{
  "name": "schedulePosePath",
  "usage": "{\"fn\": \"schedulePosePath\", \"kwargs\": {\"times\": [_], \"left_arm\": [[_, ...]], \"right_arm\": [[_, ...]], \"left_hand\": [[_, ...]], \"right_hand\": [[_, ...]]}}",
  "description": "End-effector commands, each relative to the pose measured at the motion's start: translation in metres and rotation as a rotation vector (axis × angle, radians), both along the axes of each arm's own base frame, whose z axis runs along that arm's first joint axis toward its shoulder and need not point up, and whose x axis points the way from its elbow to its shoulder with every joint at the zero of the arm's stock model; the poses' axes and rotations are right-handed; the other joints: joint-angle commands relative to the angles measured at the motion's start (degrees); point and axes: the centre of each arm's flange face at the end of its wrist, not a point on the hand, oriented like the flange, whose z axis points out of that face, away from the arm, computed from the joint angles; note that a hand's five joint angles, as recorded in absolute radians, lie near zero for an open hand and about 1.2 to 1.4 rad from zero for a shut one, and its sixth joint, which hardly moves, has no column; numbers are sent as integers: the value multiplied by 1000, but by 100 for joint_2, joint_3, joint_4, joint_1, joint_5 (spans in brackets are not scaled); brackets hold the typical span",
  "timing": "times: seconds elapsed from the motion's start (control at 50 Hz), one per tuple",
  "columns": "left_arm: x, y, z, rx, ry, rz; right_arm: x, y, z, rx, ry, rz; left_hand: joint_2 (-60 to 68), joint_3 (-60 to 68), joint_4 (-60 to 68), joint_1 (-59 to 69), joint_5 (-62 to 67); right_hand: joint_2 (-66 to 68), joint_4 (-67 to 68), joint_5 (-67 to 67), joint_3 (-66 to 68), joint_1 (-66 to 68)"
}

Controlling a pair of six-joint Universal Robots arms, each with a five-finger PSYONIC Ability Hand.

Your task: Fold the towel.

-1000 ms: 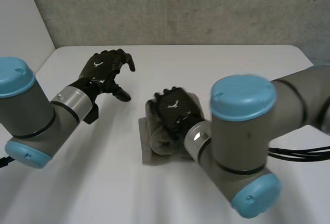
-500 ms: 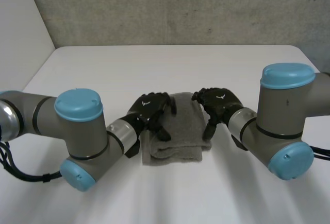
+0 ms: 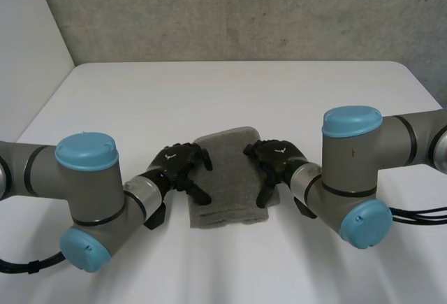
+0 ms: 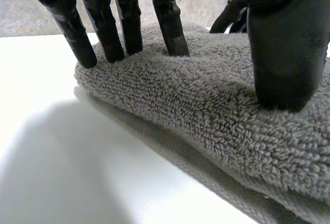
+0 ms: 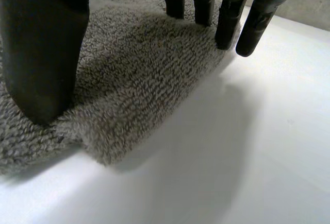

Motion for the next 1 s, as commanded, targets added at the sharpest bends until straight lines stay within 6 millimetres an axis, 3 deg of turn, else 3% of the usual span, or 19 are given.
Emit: {"fn": "schedulePosePath", "kwargs": {"times": [0.02, 0.06, 0.1, 0.16, 0.2, 0.22, 0.26, 0.28, 0.3, 0.32, 0.34, 0.42, 0.48, 0.6, 1.0], "left_arm": [[-3, -3, 26, -64, 33, -6], [-4, -5, 37, -92, 49, -5], [-6, -10, 65, -161, 87, -3], [-7, -11, 79, -191, 105, -3], [-5, -9, 104, -224, 121, 2], [-5, -9, 104, -224, 121, 2], [-1, -7, 131, -259, 140, 13], [-1, -7, 131, -259, 140, 13], [4, -7, 145, -281, 146, 35], [4, -7, 145, -281, 147, 35], [11, -10, 158, -307, 153, 71], [33, -11, 194, -365, 161, 184], [40, -6, 207, -362, 155, 226], [48, -3, 211, -342, 131, 258], [57, -6, 217, -338, 122, 285]], "right_arm": [[-2, 1, 33, -51, -45, -9], [-5, 1, 52, -84, -72, -21], [-7, 1, 63, -108, -86, -30], [-11, 1, 82, -148, -106, -42], [-14, 0, 91, -171, -113, -61], [-19, -4, 100, -198, -116, -95], [-25, -7, 111, -226, -118, -136], [-30, -8, 122, -254, -116, -176], [-30, -8, 122, -254, -116, -176], [-35, -9, 135, -290, -122, -215], [-38, -9, 150, -325, -134, -248], [-47, -6, 173, -382, -156, -308], [-55, -2, 191, -424, -177, -346], [-69, 2, 212, -456, -191, -381], [-79, -1, 218, -430, -166, -406]], "left_hand": [[-106, -140, -108, -157, -104], [-106, -140, -108, -157, -104], [-106, -140, -108, -157, -104], [-123, -157, -125, -174, -121], [-207, -241, -208, -258, -204], [-207, -241, -209, -258, -205], [-157, -191, -159, -208, -155], [-157, -191, -158, -208, -154], [-123, -158, -125, -175, -121], [-123, -157, -125, -174, -121], [-90, -124, -91, -141, -88], [-89, -124, -91, -141, -87], [-89, -124, -91, -141, -87], [-106, -140, -108, -157, -104], [-157, -191, -158, -208, -154]], "right_hand": [[-437, -436, -350, -378, -225], [-437, -436, -350, -378, -225], [-437, -436, -350, -378, -225], [-437, -436, -350, -378, -225], [-437, -436, -350, -378, -225], [-437, -436, -350, -378, -225], [-437, -436, -350, -378, -225], [-437, -436, -350, -378, -225], [-437, -436, -350, -378, -225], [-437, -436, -350, -378, -225], [-437, -436, -350, -378, -225], [-437, -436, -350, -378, -225], [-437, -436, -350, -378, -225], [-437, -436, -350, -378, -225], [-437, -436, -350, -378, -225]]}}
